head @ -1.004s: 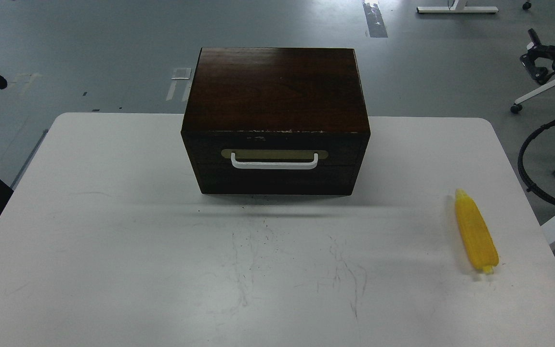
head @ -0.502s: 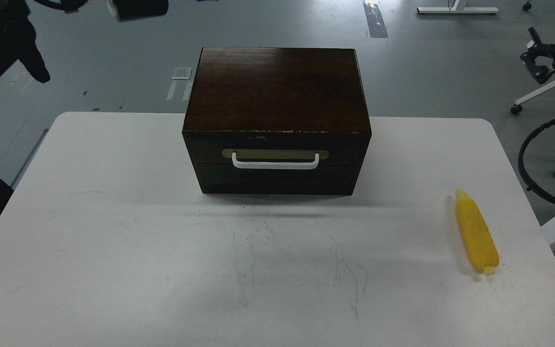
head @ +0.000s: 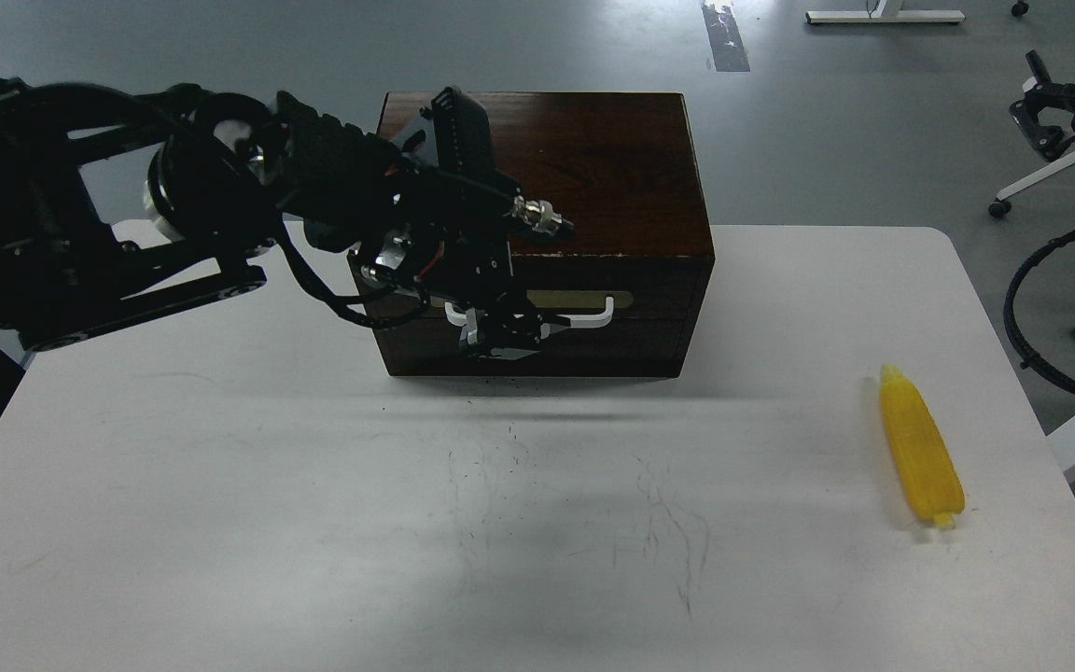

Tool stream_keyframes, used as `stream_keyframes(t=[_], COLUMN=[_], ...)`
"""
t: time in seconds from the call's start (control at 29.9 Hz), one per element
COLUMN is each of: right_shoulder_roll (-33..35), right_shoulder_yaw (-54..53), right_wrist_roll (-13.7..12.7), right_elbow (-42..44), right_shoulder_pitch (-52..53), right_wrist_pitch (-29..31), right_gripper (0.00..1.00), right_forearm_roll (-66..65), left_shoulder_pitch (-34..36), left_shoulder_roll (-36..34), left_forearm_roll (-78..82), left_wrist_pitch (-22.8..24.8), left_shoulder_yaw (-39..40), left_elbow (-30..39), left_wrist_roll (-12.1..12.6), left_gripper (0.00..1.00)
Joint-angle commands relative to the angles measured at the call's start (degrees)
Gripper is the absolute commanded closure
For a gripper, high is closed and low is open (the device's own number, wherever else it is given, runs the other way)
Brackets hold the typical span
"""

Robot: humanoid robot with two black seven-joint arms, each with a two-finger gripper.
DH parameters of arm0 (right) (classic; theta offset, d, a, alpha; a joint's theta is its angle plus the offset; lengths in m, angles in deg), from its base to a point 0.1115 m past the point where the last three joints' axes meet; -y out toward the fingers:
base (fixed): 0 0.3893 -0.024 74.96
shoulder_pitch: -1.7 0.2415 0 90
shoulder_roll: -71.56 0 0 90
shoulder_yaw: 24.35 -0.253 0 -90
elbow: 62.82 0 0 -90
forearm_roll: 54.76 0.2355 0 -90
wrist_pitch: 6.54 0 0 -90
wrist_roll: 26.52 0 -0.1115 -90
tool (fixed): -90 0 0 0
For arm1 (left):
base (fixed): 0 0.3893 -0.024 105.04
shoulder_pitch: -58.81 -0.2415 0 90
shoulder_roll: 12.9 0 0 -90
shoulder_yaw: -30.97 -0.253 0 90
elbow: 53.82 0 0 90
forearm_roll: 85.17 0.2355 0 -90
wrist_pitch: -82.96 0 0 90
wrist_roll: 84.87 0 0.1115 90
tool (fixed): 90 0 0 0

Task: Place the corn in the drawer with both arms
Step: 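Reach the left gripper to the white drawer handle and grasp it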

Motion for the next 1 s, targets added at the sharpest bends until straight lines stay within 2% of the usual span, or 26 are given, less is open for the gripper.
stream_keyframes(t=[0.0,0.23,0.3,0.47,0.97], right_shoulder_roll=[0.18,0.18,0.18,0.09,0.18], right_shoulder_yaw=[-0.02,-0.02,-0.11,-0.2,-0.55], right_wrist_roll=[-0.01,0.08,0.08,0.08,0.08], right_elbow=[0.33,0.69,0.69,0.69,1.13], right_shoulder_pitch=[0.0,0.0,0.0,0.0,-0.09], right_wrist_pitch=[0.0,0.0,0.0,0.0,0.0], right_gripper=[0.0,0.0,0.0,0.0,0.0], right_forearm_roll=[0.0,0.0,0.0,0.0,0.0], left_shoulder_pitch=[0.4,0.05,0.05,-0.13,-1.71], left_shoulder_roll=[0.58,2.86,4.53,6.91,9.9], left_forearm_roll=[0.8,0.8,0.8,0.8,0.8], left_wrist_pitch=[0.01,0.01,0.01,-0.65,-1.36], left_shoulder_yaw=[-2.86,-3.12,-4.61,-6.02,-7.61], left_elbow=[-0.22,-1.36,-3.02,-6.72,-11.91], left_wrist_roll=[0.07,-0.02,-0.02,-0.02,0.07], left_gripper=[0.19,0.19,0.23,0.24,0.25])
